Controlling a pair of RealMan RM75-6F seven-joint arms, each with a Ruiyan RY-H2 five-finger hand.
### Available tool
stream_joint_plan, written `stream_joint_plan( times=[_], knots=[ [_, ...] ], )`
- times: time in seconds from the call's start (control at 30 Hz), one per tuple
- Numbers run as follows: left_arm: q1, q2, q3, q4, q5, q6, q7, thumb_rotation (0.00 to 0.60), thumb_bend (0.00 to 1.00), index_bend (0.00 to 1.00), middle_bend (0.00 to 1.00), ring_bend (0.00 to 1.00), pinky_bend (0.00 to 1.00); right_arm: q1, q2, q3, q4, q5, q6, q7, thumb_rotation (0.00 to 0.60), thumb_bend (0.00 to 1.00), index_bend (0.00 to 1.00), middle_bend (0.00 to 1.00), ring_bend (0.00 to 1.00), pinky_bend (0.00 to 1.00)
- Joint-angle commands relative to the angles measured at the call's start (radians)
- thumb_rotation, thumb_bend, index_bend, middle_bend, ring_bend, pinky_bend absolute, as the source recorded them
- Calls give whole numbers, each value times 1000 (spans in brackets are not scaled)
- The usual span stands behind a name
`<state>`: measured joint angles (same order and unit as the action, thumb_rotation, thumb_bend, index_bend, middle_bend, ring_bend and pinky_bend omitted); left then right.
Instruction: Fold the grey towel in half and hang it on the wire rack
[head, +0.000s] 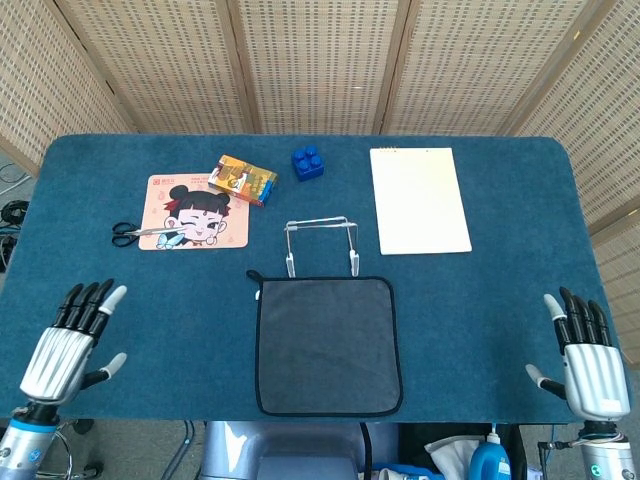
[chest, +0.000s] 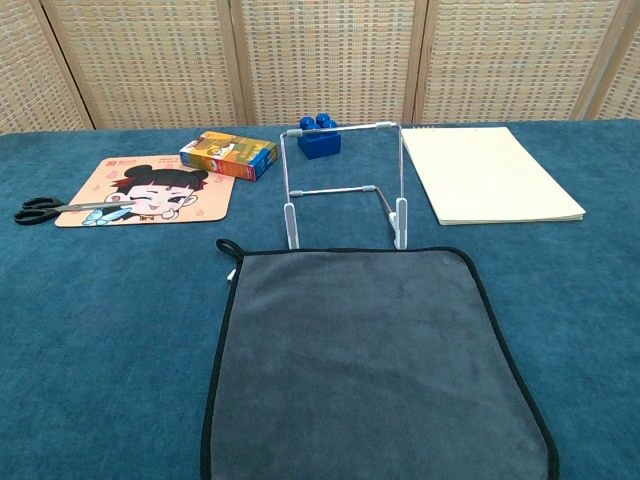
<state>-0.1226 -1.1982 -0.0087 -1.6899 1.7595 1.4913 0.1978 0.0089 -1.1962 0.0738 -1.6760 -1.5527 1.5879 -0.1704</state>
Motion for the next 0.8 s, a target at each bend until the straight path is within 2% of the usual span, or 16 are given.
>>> stream_joint_plan(
  times=[0.03,0.17,0.37,0.6,0.8],
  knots=[
    [-165,-86,-13,222,220,-27,-167,600,237,0,0,0,0,5,-2,9,7,21,-14,-4,600,0,0,0,0,0],
    [-267,-177,-8,406,324,-37,-226,600,237,0,0,0,0,11,-8,17,16,44,-27,-17,600,0,0,0,0,0],
    [-387,-281,19,618,430,-33,-287,600,239,0,0,0,0,26,-12,12,38,40,-54,-10,600,0,0,0,0,0],
    [-458,-369,56,767,456,-49,-335,600,240,18,0,0,0,33,-14,3,45,28,-63,-5,600,0,0,0,0,0],
    [-498,-422,107,884,460,-47,-383,600,243,35,0,0,0,36,-18,12,52,59,-75,-12,600,0,0,0,0,0]
  ],
)
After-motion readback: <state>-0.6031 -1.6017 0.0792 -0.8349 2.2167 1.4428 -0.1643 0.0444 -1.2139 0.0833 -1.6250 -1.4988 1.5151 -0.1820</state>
